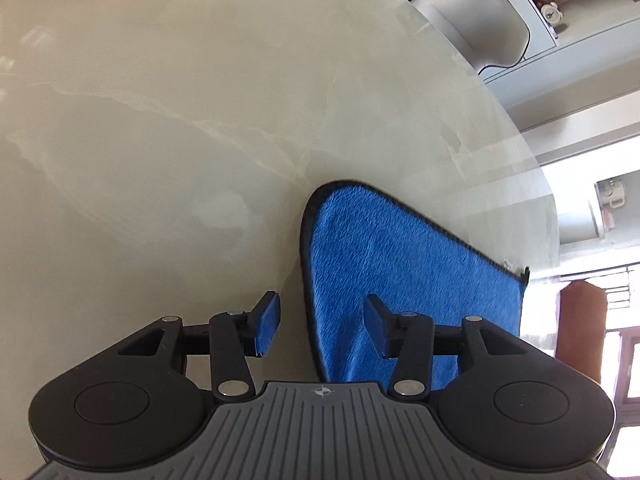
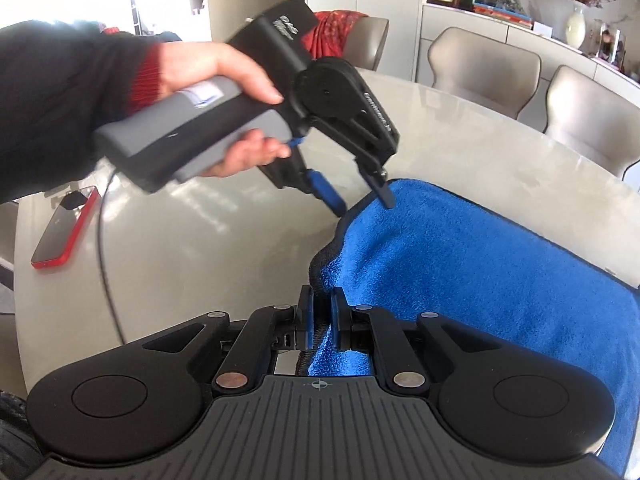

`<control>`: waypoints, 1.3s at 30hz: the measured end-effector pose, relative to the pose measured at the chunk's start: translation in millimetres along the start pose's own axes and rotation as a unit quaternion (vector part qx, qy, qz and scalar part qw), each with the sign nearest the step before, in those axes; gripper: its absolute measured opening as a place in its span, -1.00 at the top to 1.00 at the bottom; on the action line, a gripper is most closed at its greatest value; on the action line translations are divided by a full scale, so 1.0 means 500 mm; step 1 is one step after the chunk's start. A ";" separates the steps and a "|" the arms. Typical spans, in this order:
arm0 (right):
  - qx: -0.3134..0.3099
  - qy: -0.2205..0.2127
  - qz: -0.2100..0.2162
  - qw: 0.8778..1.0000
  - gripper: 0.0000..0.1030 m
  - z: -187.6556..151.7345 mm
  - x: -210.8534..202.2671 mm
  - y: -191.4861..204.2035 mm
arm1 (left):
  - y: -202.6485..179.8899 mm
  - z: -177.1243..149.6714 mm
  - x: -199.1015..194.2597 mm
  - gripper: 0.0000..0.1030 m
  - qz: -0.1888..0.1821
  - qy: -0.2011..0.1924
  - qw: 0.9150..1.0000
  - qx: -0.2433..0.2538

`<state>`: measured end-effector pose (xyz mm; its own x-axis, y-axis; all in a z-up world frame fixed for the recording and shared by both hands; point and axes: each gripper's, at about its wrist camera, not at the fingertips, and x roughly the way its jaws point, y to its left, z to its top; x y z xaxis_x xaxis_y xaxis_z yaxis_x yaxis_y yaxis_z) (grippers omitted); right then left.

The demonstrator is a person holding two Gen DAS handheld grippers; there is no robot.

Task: Fold towel
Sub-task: 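Grasp the adjacent towel corner with the right gripper while the left gripper holds, then lift both corners and fold the towel over onto its other half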

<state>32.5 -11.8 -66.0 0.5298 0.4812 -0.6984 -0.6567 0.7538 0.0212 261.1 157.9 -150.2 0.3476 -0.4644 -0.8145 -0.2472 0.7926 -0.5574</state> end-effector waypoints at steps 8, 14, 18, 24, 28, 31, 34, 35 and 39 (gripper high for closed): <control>0.013 0.000 0.009 1.000 0.83 0.030 0.028 -0.033 | -0.017 0.039 0.028 0.12 -0.015 -0.002 1.000 -0.006; 0.022 0.002 0.003 1.000 0.83 0.030 0.035 -0.047 | -0.044 0.048 0.037 0.96 -0.003 -0.008 0.999 0.031; 0.062 -0.004 0.008 0.998 0.83 0.021 0.025 -0.068 | -0.074 0.047 0.027 0.96 -0.012 -0.014 0.999 0.047; 0.136 -0.022 0.018 0.990 0.83 -0.001 -0.009 -0.116 | -0.149 0.048 0.018 0.97 -0.030 -0.013 0.995 0.092; 0.181 -0.031 0.020 0.983 0.83 -0.025 -0.033 -0.152 | -0.213 0.039 0.031 0.97 -0.039 -0.008 0.991 0.128; 0.214 -0.036 0.011 0.976 0.83 -0.050 -0.054 -0.182 | -0.264 0.029 0.048 0.97 -0.041 -0.004 0.987 0.156; 0.243 -0.043 0.003 0.969 0.83 -0.075 -0.077 -0.210 | -0.319 0.016 0.069 0.97 -0.049 0.004 0.982 0.185; 0.251 -0.046 0.001 0.967 0.83 -0.082 -0.083 -0.216 | -0.343 0.010 0.077 0.97 -0.050 0.007 0.979 0.199; 0.286 -0.062 -0.017 0.956 0.83 -0.118 -0.116 -0.254 | -0.418 -0.011 0.105 0.96 -0.052 0.018 0.970 0.237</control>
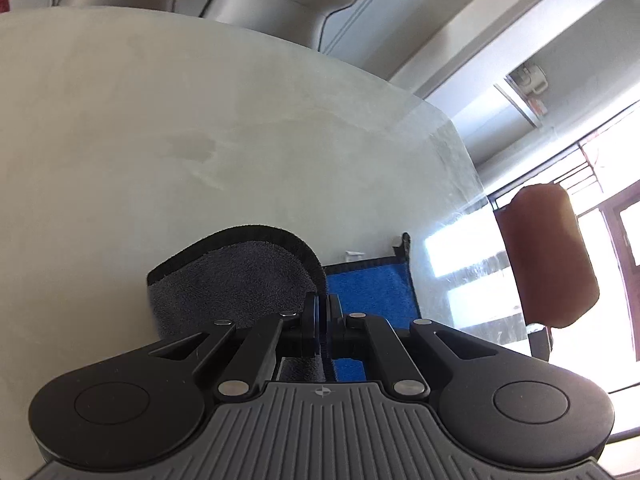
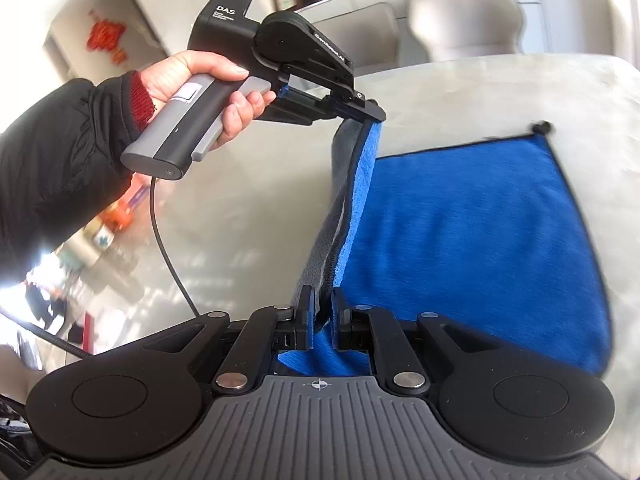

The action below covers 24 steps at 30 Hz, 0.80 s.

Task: Fold towel
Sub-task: 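Lift both corners and fold the towel over onto its other half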

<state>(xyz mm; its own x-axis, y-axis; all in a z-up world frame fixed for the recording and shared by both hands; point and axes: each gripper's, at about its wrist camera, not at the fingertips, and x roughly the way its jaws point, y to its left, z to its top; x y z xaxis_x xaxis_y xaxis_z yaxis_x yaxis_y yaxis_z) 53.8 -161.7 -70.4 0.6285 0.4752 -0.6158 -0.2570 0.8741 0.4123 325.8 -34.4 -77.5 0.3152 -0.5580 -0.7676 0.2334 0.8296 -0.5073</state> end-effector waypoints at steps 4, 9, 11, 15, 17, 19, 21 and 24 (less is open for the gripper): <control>0.033 -0.017 -0.017 0.999 0.83 -0.006 -0.029 -0.050 | -0.069 0.006 0.037 0.96 -0.005 0.015 0.999 0.034; 0.073 -0.028 -0.030 0.997 0.83 -0.021 -0.056 -0.110 | -0.142 -0.007 0.088 0.96 -0.006 0.038 0.996 0.076; 0.084 -0.029 -0.036 0.995 0.83 -0.026 -0.069 -0.137 | -0.163 -0.015 0.103 0.96 -0.005 0.047 0.995 0.088; 0.107 -0.029 -0.046 0.993 0.83 -0.044 -0.077 -0.171 | -0.196 -0.035 0.132 0.96 -0.005 0.065 0.992 0.111; 0.116 -0.025 -0.051 0.992 0.83 -0.053 -0.079 -0.190 | -0.212 -0.048 0.151 0.96 -0.001 0.073 0.990 0.121; 0.127 -0.020 -0.057 0.990 0.83 -0.063 -0.079 -0.211 | -0.223 -0.057 0.167 0.94 0.004 0.078 0.988 0.131; 0.135 -0.014 -0.058 0.989 0.81 -0.070 -0.077 -0.223 | -0.226 -0.060 0.177 0.91 0.010 0.078 0.988 0.135; 0.153 -0.005 -0.059 0.987 0.80 -0.078 -0.072 -0.239 | -0.226 -0.060 0.182 0.83 0.020 0.069 0.987 0.140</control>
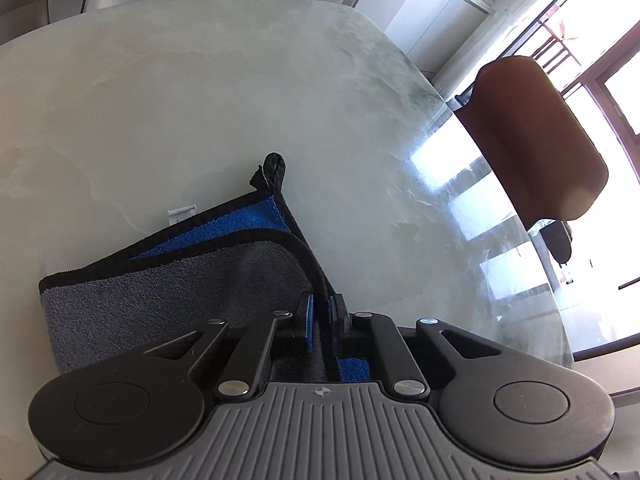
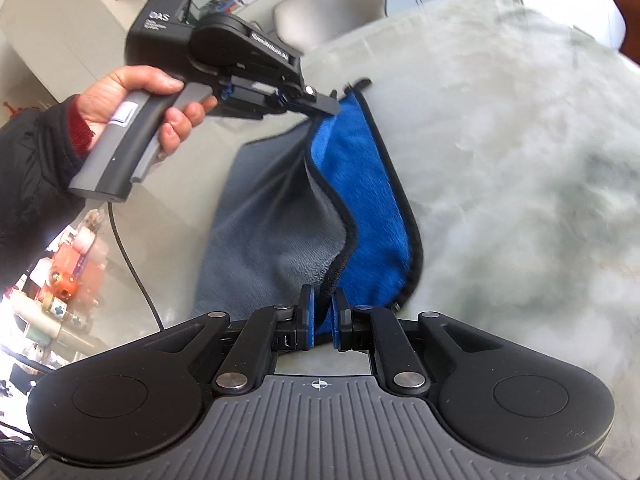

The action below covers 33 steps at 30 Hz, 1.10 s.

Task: Fold towel
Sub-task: 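Lift both corners and fold the towel over onto its other half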

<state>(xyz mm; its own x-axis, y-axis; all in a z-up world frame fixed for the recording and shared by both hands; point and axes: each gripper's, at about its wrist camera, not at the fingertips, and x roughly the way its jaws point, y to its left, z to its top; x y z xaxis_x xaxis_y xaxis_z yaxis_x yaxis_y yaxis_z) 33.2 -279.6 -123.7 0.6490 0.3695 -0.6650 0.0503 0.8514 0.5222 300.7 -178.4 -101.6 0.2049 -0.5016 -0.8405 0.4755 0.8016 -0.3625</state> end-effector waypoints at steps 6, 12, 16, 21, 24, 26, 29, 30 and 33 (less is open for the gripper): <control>0.019 0.008 0.006 1.000 0.74 0.003 0.005 -0.010 | 0.011 0.013 -0.008 0.56 0.010 -0.023 1.000 0.007; 0.031 -0.005 -0.004 0.999 0.72 0.010 0.004 -0.015 | 0.060 0.034 -0.030 0.32 0.046 -0.048 0.998 0.007; 0.028 -0.002 -0.010 1.000 0.72 0.013 -0.006 -0.019 | 0.079 0.024 -0.036 0.32 0.047 -0.024 0.996 0.072; 0.027 -0.001 -0.028 0.999 0.73 0.018 -0.032 -0.032 | 0.083 -0.006 -0.032 0.29 0.083 -0.026 0.981 0.172; 0.024 -0.001 -0.032 0.999 0.72 0.029 -0.036 -0.036 | 0.088 -0.009 -0.029 0.14 0.089 -0.033 0.977 0.193; 0.020 -0.002 -0.033 0.999 0.71 0.039 -0.035 -0.037 | 0.089 -0.008 -0.024 0.14 0.089 -0.030 0.973 0.209; 0.015 0.002 -0.033 0.999 0.71 0.052 -0.025 -0.037 | 0.087 -0.006 -0.011 0.14 0.087 -0.022 0.968 0.234; 0.012 0.006 -0.029 0.999 0.71 0.054 -0.020 -0.035 | 0.086 -0.005 -0.007 0.14 0.089 -0.021 0.966 0.243; 0.007 0.013 -0.024 1.000 0.71 0.055 -0.011 -0.026 | 0.086 0.005 0.007 0.14 0.086 -0.013 0.961 0.263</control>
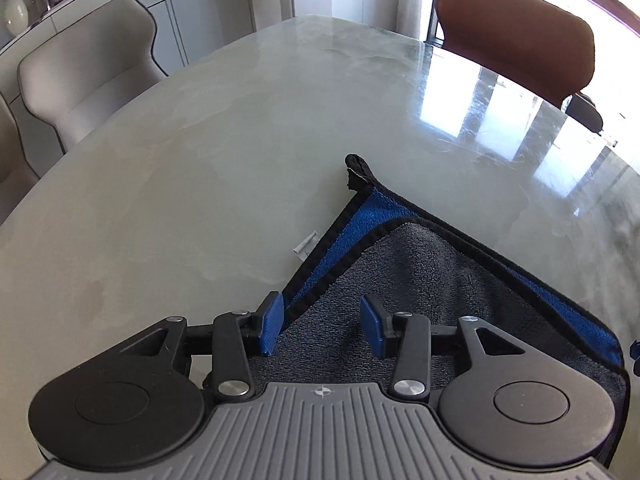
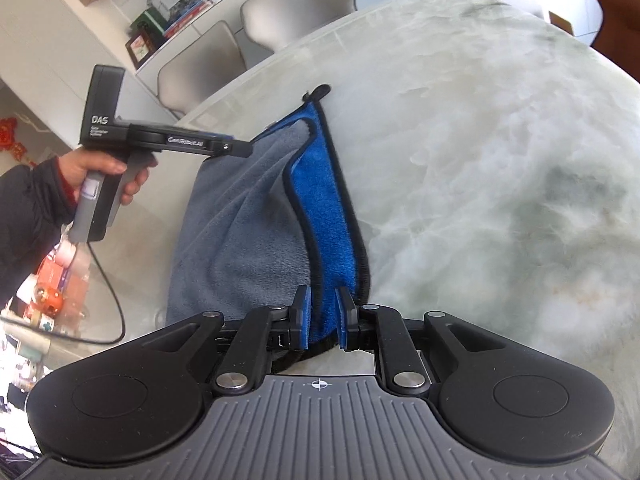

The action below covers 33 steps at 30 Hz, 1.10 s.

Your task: Fold towel

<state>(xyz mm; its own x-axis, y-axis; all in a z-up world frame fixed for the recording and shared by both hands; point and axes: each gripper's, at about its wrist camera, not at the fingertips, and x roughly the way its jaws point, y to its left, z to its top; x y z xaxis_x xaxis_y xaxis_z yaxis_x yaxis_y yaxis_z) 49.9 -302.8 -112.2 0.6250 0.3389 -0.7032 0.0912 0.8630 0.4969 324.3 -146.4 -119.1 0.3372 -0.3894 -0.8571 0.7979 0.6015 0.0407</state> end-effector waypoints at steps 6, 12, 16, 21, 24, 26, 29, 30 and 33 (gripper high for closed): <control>0.000 0.014 0.003 1.000 0.71 -0.004 0.010 0.012 | -0.006 0.022 0.024 0.14 -0.017 0.011 0.999 0.044; 0.008 0.019 0.000 1.000 0.71 -0.007 0.017 0.010 | -0.019 0.029 0.034 0.30 -0.034 0.009 0.996 0.077; 0.009 0.021 -0.001 1.000 0.71 -0.007 0.018 0.010 | -0.031 0.027 0.038 0.46 -0.033 0.006 0.994 0.100; 0.011 0.023 -0.004 1.000 0.70 -0.010 0.022 0.009 | -0.031 0.029 0.040 0.49 -0.039 0.013 0.994 0.104; 0.013 0.024 -0.003 1.000 0.67 -0.013 0.021 0.010 | -0.031 0.032 0.041 0.76 -0.036 0.014 0.994 0.103; 0.014 0.023 -0.001 1.000 0.50 -0.014 0.019 0.010 | -0.033 0.032 0.039 0.91 -0.025 0.011 0.994 0.104; 0.014 0.019 -0.002 1.000 0.42 -0.016 0.017 0.011 | -0.029 0.034 0.029 0.92 -0.010 0.000 0.996 0.094; 0.013 0.019 -0.002 1.000 0.42 -0.017 0.017 0.012 | -0.025 0.035 0.025 0.92 -0.010 -0.003 0.996 0.088; 0.008 0.019 -0.005 1.000 0.42 -0.020 0.020 0.016 | -0.013 0.037 0.016 0.92 -0.010 -0.007 0.997 0.073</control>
<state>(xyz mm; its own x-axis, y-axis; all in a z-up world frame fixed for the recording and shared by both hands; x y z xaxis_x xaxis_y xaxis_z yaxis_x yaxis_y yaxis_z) 49.1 -289.0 -120.2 0.5944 0.3446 -0.7266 0.1102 0.8601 0.4981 330.7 -166.3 -116.5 0.3274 -0.4107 -0.8510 0.8681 0.4864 0.0993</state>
